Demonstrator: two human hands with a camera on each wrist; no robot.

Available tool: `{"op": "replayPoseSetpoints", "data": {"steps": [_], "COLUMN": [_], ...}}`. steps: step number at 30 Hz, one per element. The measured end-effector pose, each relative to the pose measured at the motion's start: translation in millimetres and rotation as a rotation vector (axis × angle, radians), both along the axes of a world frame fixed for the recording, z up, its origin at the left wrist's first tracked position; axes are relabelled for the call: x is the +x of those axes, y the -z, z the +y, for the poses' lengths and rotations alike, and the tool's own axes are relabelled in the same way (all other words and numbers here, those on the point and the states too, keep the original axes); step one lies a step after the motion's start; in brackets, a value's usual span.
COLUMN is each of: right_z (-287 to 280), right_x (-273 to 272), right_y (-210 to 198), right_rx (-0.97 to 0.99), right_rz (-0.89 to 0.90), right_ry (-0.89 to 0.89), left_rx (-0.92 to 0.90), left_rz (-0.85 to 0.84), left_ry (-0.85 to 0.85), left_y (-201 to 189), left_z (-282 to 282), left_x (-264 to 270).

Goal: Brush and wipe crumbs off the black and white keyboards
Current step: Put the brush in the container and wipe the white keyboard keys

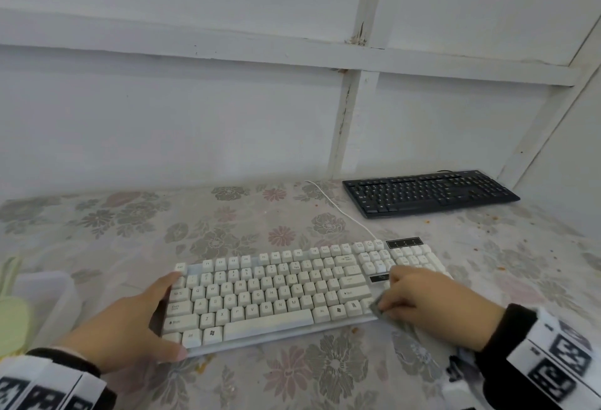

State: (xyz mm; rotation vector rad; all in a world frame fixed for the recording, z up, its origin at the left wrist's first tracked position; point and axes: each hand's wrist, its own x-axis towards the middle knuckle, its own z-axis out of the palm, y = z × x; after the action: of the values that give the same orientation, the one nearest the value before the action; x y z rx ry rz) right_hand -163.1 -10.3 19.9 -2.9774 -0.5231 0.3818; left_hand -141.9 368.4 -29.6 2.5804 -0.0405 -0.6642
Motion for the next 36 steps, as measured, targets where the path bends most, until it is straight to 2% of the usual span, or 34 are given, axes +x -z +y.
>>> {"op": "replayPoseSetpoints", "data": {"steps": [3, 12, 16, 19, 23, 33, 36], "right_z": [4.8, 7.9, -12.4, -8.7, 9.6, -0.6, -2.8], "right_x": [-3.8, -11.5, -5.2, -4.3, -5.5, -0.5, 2.1], "right_y": [9.0, 20.6, 6.9, 0.6, 15.7, 20.1, 15.0], "right_rx": [-0.049, -0.341, -0.296, -0.149, -0.047, -0.185, -0.131], "right_rz": [0.019, -0.031, -0.013, 0.009, 0.039, 0.056, 0.029], "right_ry": [-0.023, 0.155, 0.197, 0.139, 0.051, 0.162, 0.176], "left_rx": [-0.002, -0.019, -0.026, -0.036, -0.036, -0.049, -0.040], "left_rz": [-0.001, -0.020, -0.011, 0.002, -0.009, 0.005, 0.004], "left_ry": [0.000, 0.013, -0.006, -0.002, 0.012, 0.002, 0.017], "left_y": [0.3, 1.1, 1.7, 0.2, -4.0, -2.5, -3.6], "left_z": [0.3, 2.7, 1.0, 0.7, -1.3, -1.0, -1.2], "left_x": [0.8, 0.5, 1.3, 0.0, -1.9, 0.0, -0.1]}}
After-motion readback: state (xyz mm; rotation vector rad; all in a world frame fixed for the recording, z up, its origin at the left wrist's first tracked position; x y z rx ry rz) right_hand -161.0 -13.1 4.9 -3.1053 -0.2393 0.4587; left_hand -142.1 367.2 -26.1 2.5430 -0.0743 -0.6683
